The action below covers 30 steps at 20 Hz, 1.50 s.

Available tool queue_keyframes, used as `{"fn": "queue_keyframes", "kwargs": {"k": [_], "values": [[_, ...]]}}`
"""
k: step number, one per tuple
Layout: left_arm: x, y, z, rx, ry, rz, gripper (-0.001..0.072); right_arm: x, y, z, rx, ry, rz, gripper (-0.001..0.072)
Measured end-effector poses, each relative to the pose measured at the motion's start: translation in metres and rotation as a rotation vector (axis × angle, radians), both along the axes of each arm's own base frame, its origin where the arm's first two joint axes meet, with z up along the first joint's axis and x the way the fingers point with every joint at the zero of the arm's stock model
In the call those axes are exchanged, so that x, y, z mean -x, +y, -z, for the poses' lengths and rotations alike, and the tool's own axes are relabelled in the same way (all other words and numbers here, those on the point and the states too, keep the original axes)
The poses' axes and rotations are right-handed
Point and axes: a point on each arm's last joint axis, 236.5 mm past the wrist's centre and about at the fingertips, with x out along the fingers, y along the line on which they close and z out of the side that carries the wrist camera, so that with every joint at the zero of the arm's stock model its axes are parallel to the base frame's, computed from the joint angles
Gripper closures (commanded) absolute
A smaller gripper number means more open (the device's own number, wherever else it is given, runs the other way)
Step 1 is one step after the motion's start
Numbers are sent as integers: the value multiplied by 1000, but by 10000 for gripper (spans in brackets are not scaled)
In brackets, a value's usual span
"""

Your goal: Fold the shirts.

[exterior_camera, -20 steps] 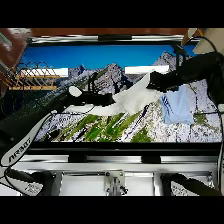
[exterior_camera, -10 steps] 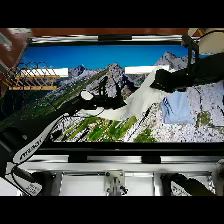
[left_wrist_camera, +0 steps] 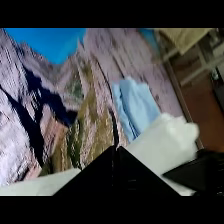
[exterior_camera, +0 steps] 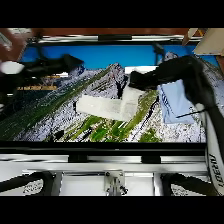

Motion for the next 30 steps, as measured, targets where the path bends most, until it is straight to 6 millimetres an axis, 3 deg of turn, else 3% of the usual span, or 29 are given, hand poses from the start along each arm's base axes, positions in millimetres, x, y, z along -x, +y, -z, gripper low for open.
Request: {"fn": "queue_keyframes", "kwargs": {"k": [3, 4, 5, 6, 8, 11, 13, 15, 16, 18, 20, 22, 24, 29, 30], "values": [[28, 56, -78, -14, -177, -116, 674, -4, 71, 40, -24, -25, -52, 628], [41, 64, -95, -22, -217, -127, 674, -3, 94, 56, -43, -21, -56, 554], [54, 68, -110, -29, -254, -135, 674, -2, 115, 70, -67, -11, -53, 297], [65, 70, -121, -36, -281, -136, 673, 1, 136, 83, -97, 2, -45, 162], [83, 67, -132, -49, -310, -117, 674, 3, 164, 100, -159, 24, -12, 162], [99, 56, -130, -59, -306, -69, 673, 0, 174, 105, -200, 36, 24, 162], [101, 53, -122, -61, -286, -53, 673, 0, 160, 102, -172, 47, 6, 162], [102, 50, -111, -60, -260, -42, 673, 2, 129, 102, -81, 69, -35, 163], [102, 49, -106, -60, -247, -37, 673, 4, 105, 105, -14, 88, -49, 162], [102, 49, -99, -59, -231, -34, 673, 3, 41, 117, 151, 146, -44, 35], [102, 48, -95, -58, -221, -30, 673, 8, -15, 132, 253, 244, -10, 35], [102, 48, -93, -56, -215, -27, 673, 20, -46, 149, 283, 348, 14, 33], [101, 48, -90, -56, -210, -27, 673, 27, -51, 166, 257, 414, 9, 32], [100, 48, -88, -59, -205, -27, 673, 24, -19, 195, 96, 482, 23, 55], [99, 48, -88, -60, -204, -27, 673, 22, -13, 197, 69, 486, 29, 213]]}}
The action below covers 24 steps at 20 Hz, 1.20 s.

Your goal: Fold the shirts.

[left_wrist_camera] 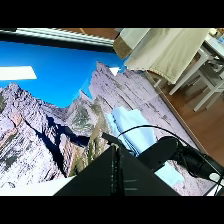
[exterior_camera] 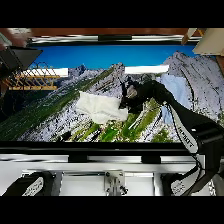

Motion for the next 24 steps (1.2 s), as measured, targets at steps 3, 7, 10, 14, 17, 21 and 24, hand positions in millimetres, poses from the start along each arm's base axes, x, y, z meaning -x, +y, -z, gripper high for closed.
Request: {"fn": "queue_keyframes", "kwargs": {"k": [3, 7, 10, 14, 17, 21, 24], "values": [[0, 0, 0, -2, 0, -1, 673, 0, 11, 5, -45, 7, -3, 630], [0, 0, 0, -2, 0, -2, 673, -23, 19, -40, -124, -121, -27, 630], [0, 0, 0, -2, -1, -2, 673, -49, 17, -115, -202, -274, -16, 630], [0, 0, 0, -1, 0, -2, 673, -71, -4, -229, -289, -462, 53, 630], [0, 0, 1, -3, 1, 0, 673, -82, -27, -294, -322, -582, 113, 630], [1, -1, 8, -4, 19, 9, 673, -108, -73, -348, -330, -729, 248, 630], [0, -1, 17, -1, 42, 11, 672, -136, -115, -373, -320, -847, 384, 630]]}}
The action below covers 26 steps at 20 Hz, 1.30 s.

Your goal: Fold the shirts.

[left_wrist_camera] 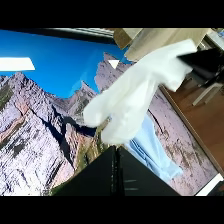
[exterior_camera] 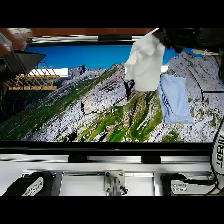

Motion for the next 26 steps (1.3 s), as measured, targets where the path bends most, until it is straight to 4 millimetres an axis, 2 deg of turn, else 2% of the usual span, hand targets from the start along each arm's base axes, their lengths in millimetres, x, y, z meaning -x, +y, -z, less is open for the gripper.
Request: {"fn": "queue_keyframes", "kwargs": {"k": [4, 7, 10, 14, 17, 21, 23, 26], "values": [[-2, 0, 19, 5, 45, 0, 672, -45, -64, -18, -52, -124, 228, 630], [-2, 0, 34, 10, 81, 1, 672, -79, -108, -14, -99, -189, 391, 630], [0, -6, 45, 19, 114, 15, 672, -108, -144, 4, -123, -238, 525, 630], [7, -23, 50, 20, 130, 60, 672, -134, -183, 43, -115, -253, 652, 630], [13, -35, 51, 19, 132, 95, 672, -145, -201, 71, -83, -247, 700, 630], [14, -45, 50, 23, 124, 107, 672, -150, -217, 85, -63, -251, 738, 630], [12, -46, 48, 26, 117, 98, 672, -150, -215, 95, -50, -213, 711, 630], [13, -48, 45, 41, 115, 98, 672, -139, -200, 115, -11, -91, 601, 630]]}}
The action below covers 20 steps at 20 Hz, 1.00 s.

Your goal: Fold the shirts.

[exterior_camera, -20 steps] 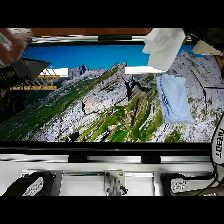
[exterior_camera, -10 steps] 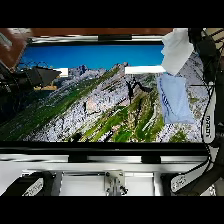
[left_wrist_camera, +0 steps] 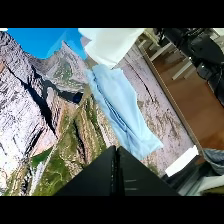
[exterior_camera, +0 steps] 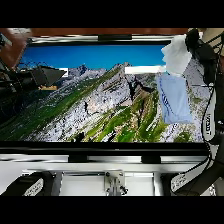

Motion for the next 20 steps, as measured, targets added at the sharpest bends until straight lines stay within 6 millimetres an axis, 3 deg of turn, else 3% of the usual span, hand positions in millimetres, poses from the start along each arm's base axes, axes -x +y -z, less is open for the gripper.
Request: {"fn": "queue_keyframes", "kwargs": {"k": [3, 11, 17, 20], "values": [[3, -2, -7, 29, -4, 3, 672, 29, 2, 18, -12, 169, -96, 630], [6, -4, -14, 47, -14, 7, 672, 136, -11, 48, 45, 621, -180, 630], [7, -4, -15, 42, -23, 9, 672, 229, -14, 102, 80, 1067, -204, 629], [6, -4, -15, 41, -24, 10, 671, 263, -10, 123, 85, 1231, -206, 629]]}}
